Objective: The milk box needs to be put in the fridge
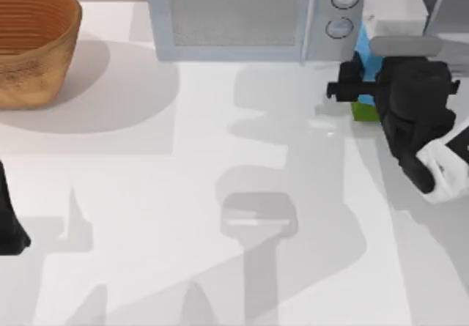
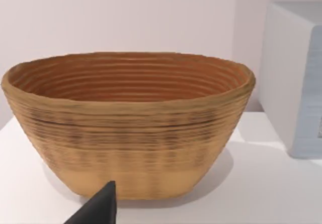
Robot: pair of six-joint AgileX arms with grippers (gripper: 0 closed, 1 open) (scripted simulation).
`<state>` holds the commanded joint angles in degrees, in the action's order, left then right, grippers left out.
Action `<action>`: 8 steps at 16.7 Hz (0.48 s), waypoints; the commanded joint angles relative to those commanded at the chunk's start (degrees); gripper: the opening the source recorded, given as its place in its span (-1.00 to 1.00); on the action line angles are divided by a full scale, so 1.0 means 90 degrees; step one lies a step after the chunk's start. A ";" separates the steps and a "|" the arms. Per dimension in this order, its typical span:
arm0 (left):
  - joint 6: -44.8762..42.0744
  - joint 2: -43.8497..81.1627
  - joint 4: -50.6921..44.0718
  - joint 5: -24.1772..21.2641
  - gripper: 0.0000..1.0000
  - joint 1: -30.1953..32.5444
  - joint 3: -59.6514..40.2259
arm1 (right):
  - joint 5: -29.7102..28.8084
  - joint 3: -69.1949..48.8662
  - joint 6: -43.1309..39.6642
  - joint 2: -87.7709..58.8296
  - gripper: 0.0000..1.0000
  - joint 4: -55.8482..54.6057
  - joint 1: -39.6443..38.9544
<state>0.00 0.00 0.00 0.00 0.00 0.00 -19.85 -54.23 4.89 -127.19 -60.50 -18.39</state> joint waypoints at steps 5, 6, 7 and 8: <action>0.0000 0.0000 0.0000 0.0000 1.00 0.0000 0.0000 | 0.0000 0.0000 0.0000 0.0000 -0.66 0.0000 0.0000; 0.0000 0.0000 0.0000 0.0000 1.00 0.0000 0.0000 | 0.0000 0.0000 0.0000 0.0000 -0.81 0.0000 0.0000; 0.0000 0.0000 0.0000 0.0000 1.00 0.0000 0.0000 | 0.0000 0.0000 0.0000 0.0000 -0.96 0.0000 0.0000; 0.0000 0.0000 0.0000 0.0000 1.00 0.0000 0.0000 | 0.0000 0.0000 0.0000 0.0000 -1.00 0.0000 0.0000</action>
<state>0.00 0.00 0.00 0.00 0.00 0.00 -19.85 -54.23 4.89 -127.19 -60.50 -18.39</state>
